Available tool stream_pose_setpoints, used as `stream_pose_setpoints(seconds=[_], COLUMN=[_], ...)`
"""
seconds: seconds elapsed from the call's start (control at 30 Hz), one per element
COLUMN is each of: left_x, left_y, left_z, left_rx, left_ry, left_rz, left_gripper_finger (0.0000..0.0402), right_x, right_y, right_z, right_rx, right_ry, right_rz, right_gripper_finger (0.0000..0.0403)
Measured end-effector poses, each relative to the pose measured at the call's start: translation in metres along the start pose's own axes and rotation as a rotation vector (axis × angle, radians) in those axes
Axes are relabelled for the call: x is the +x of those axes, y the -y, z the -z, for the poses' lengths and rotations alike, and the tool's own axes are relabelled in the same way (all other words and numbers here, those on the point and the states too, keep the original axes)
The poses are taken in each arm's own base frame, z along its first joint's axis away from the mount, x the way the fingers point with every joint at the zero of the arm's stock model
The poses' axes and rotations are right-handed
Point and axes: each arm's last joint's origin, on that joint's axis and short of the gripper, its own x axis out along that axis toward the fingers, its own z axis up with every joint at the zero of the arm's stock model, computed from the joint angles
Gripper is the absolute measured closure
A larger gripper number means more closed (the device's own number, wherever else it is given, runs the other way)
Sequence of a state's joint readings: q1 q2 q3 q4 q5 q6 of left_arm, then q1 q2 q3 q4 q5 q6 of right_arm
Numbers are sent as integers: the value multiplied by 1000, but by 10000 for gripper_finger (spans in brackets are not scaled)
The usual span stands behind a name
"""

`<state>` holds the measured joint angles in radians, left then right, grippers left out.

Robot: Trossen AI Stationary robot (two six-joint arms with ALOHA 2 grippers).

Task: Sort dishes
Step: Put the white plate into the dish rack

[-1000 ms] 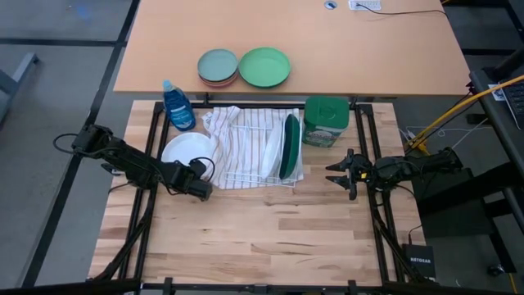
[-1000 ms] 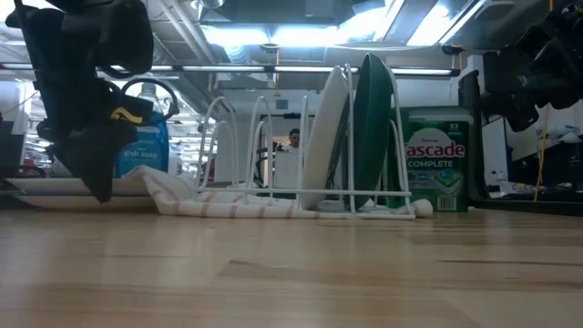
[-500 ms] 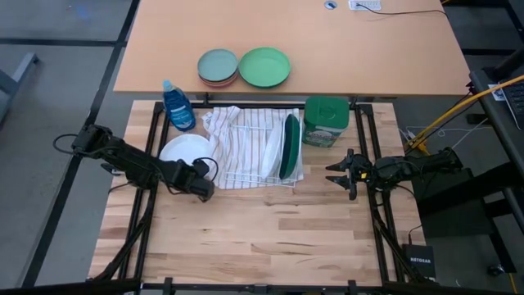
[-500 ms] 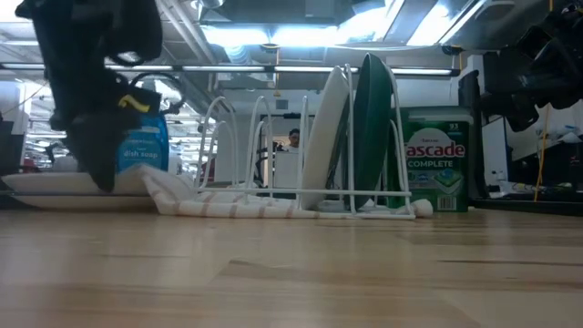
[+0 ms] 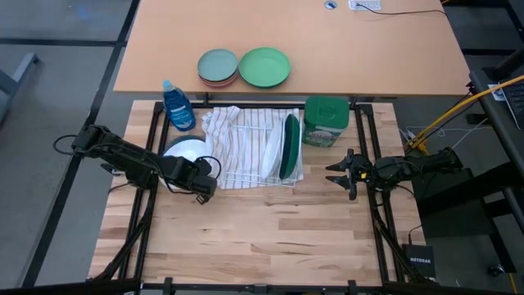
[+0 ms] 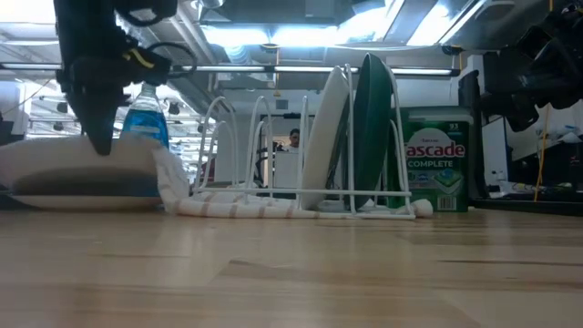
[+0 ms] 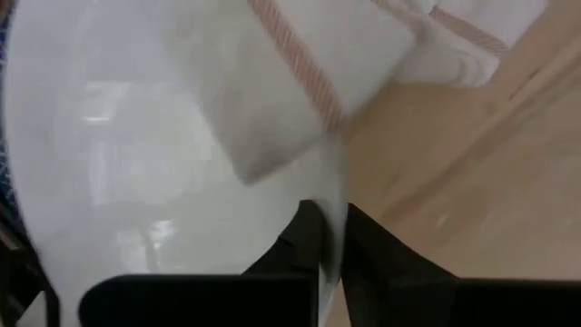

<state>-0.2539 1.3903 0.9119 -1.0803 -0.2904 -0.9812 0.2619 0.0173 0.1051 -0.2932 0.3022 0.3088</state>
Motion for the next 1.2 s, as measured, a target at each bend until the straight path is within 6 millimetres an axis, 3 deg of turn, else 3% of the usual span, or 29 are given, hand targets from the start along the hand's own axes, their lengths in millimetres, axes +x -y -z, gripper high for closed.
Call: stream_pose_setpoints(seconds=[0.5,1.2], left_x=[-50,-89], left_y=[-8,-35], left_z=[-12,-12], left_rx=[-5,-342], left_ry=[-31,225], left_rz=[-21,189], left_gripper_finger=[400,401], right_x=[0,0], right_y=[0,0], right_z=[0,0], right_rx=[0,0], right_ry=[0,0], right_rz=[0,0], right_gripper_finger=[217,217])
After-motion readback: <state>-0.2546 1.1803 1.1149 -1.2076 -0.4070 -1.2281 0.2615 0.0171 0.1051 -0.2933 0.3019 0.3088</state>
